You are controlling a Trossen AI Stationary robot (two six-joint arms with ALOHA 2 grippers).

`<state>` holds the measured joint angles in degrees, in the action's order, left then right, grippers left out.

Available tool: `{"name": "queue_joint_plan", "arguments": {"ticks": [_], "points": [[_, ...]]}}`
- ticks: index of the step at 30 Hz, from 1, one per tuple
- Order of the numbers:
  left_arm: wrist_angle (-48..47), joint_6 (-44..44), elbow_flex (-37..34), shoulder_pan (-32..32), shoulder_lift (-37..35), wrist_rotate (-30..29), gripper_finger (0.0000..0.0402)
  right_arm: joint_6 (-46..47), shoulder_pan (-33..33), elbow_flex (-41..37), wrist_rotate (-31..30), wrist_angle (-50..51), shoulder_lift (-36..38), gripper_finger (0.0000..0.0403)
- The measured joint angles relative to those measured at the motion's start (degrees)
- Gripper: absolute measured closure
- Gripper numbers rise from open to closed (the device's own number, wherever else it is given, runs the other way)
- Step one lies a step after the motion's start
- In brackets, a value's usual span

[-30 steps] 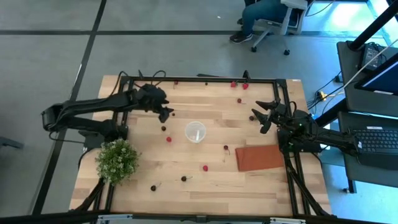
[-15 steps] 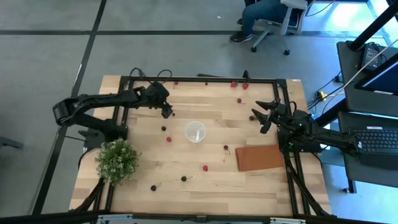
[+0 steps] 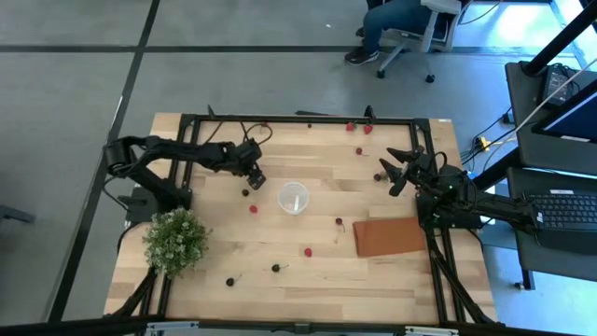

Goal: Pick and placing Produce into tupperware
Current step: Put the bottom blueberry into the bin

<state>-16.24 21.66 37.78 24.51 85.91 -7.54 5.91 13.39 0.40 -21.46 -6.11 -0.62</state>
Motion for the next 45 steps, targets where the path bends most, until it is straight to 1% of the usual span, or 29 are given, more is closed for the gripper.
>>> {"name": "queue_joint_plan", "arguments": {"ticks": [3, 8, 16, 23, 32, 45], "points": [[1.44, 0.45, 0.00, -1.08, 0.65, -1.82, 0.0156, 0.02, 0.00, 0.00, -0.10, 0.00, 0.00, 0.0163], [5.96, 0.74, -0.04, -1.93, 2.46, -1.85, 0.0156, 0.02, -0.01, 0.00, -0.10, -0.02, 0.00, 0.0163], [7.18, 2.24, 0.13, -1.98, 5.86, -2.50, 0.0157, 1.44, 0.00, 0.00, -0.12, -0.04, -0.02, 0.0163], [7.13, 5.30, 0.13, -2.06, 6.08, -2.44, 0.0159, 1.40, -0.01, 0.00, -0.10, -0.07, -0.02, 0.0163], [6.43, 6.34, 0.07, -3.36, 6.21, -3.78, 0.0204, 1.36, -0.01, 0.00, -0.10, -0.07, -0.02, 0.0163], [5.73, 8.20, 0.04, -3.38, 6.25, -3.47, 0.0263, 1.14, -0.02, 0.00, -0.10, -0.07, -0.01, 0.0163]]}}
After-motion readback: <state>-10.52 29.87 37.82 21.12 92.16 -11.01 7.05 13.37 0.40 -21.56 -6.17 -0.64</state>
